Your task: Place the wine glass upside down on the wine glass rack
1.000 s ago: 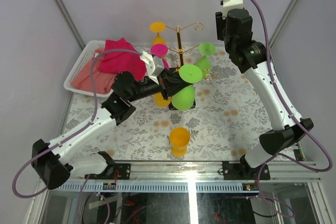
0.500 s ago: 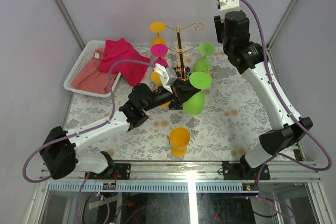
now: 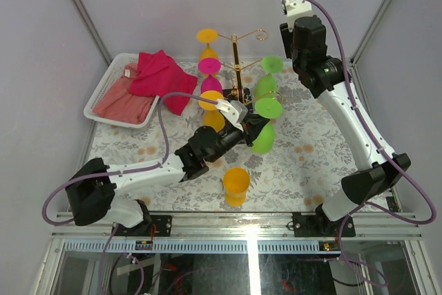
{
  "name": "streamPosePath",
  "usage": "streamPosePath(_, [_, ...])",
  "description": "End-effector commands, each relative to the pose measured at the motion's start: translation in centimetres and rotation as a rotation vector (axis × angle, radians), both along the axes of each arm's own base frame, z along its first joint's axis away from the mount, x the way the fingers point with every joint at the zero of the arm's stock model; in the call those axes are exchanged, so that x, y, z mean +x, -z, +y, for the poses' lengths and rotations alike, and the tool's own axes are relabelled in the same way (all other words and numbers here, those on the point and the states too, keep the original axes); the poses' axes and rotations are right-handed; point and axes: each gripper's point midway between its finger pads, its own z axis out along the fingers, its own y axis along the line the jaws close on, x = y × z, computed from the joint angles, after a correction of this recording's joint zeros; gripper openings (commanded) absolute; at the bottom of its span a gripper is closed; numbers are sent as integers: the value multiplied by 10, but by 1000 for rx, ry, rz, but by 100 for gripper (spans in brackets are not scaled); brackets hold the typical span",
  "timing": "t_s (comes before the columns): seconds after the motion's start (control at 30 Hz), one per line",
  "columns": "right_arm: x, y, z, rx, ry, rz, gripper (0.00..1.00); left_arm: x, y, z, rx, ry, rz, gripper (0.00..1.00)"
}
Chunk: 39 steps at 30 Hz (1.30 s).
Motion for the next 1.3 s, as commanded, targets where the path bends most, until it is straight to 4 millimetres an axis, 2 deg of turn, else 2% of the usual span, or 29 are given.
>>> streamPosePath(0.0, [-12,-30,-16,-4,32,-82,54,22,-14,17,-69,-207,-31,0])
streamPosePath(0.37, [-16,-28,-20,-22,24,-82,54,46,8,9,-71,-342,12,0])
streamPosePath(0.6, [-18,-27,-25,-61,32,-77,55,54,3,-2,-110,-359,-9,0])
streamPosePath(0.87, [-21,-28,-31,-72,35,-77,55,66,7,-11,-95,-403,-13,0])
streamPosePath(1.07, [-22,-24,-34,-72,36,-73,55,78,3,-13,-83,-461,-43,0])
streamPosePath(1.27, [-23,-21,-35,-68,36,-67,55,80,2,-10,-86,-478,-38,0])
